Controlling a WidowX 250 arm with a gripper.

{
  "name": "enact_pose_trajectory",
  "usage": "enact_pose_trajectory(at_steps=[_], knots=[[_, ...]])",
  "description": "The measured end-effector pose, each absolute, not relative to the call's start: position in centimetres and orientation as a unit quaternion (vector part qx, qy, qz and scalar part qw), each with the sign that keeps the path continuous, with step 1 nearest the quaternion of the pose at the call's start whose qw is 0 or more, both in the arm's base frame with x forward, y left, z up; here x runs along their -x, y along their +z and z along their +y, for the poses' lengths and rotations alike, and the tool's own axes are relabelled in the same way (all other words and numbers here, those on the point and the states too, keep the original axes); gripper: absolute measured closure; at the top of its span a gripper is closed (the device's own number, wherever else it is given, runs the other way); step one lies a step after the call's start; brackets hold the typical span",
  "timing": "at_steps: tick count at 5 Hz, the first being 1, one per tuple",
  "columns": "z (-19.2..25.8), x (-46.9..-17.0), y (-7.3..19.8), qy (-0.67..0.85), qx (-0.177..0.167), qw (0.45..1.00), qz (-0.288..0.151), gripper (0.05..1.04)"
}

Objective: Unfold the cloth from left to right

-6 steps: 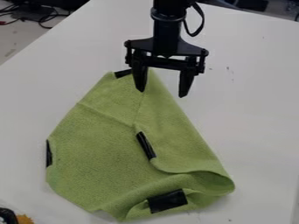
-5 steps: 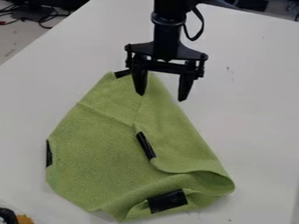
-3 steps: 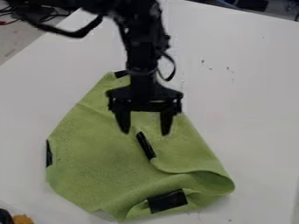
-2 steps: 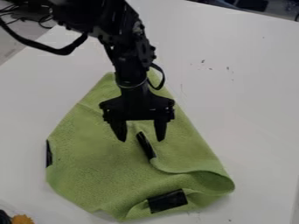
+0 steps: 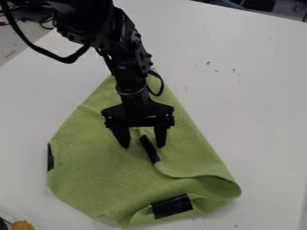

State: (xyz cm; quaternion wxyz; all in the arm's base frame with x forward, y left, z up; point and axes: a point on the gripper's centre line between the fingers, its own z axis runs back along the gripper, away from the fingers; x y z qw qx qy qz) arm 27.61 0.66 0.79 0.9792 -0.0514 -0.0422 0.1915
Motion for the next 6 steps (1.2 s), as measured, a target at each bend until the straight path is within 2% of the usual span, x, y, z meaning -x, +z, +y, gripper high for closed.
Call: enact_pose_trajectory(at_steps=[1,3,4,5,6], knots=[[0.2,-27.3,0.8,0.184,0.035,0.982,-0.035,0.083],[-0.4,-26.8,3.4,0.190,-0.007,0.981,-0.048,0.083],[-0.5,-26.6,3.5,0.197,-0.008,0.979,-0.055,0.083],[-1.0,-26.9,3.3,0.189,0.008,0.980,-0.058,0.083],[-1.2,-27.0,2.6,0.179,0.010,0.983,-0.049,0.083]])
